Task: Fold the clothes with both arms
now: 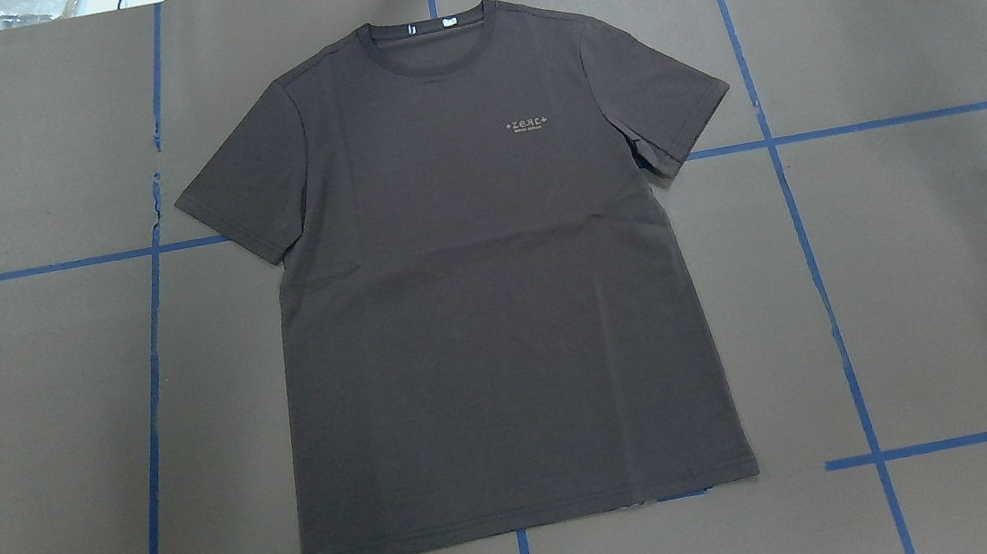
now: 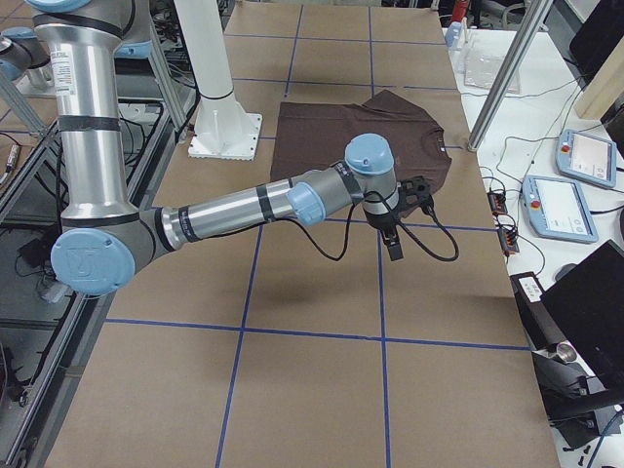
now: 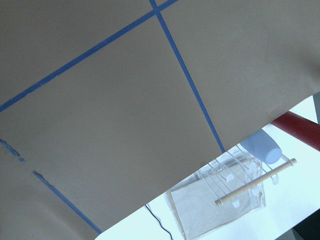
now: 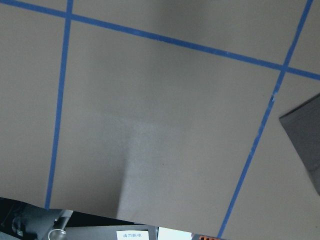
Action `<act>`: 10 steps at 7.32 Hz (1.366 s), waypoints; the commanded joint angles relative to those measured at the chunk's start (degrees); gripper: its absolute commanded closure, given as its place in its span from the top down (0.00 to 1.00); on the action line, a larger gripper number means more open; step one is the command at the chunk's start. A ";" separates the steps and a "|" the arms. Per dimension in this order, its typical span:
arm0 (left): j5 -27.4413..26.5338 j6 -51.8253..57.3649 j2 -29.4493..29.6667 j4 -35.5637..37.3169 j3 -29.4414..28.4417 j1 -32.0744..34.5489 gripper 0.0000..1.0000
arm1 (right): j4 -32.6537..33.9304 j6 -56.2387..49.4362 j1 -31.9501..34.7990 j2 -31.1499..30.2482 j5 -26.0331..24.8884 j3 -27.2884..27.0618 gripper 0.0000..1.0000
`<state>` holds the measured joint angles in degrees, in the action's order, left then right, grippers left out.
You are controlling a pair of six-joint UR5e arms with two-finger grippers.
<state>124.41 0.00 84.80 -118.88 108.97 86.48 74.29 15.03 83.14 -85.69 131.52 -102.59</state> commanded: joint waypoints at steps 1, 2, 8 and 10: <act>0.74 -0.26 -1.38 -0.21 0.53 0.01 1.00 | -3.62 8.65 -5.23 7.68 0.05 5.37 1.00; 2.05 -0.26 -1.56 -0.30 0.45 0.01 1.00 | -3.71 14.09 -6.74 12.25 -0.12 8.43 1.00; 2.24 -0.17 -2.97 -1.26 1.07 0.01 1.00 | -30.94 42.52 -28.26 21.25 -21.79 25.58 0.77; 2.24 0.09 -3.50 -1.26 1.07 0.01 1.00 | -35.07 42.63 -31.45 21.44 -26.74 30.15 0.74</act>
<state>126.65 -0.08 81.58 -120.10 110.05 86.49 41.94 57.00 54.00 -64.46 108.30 -75.31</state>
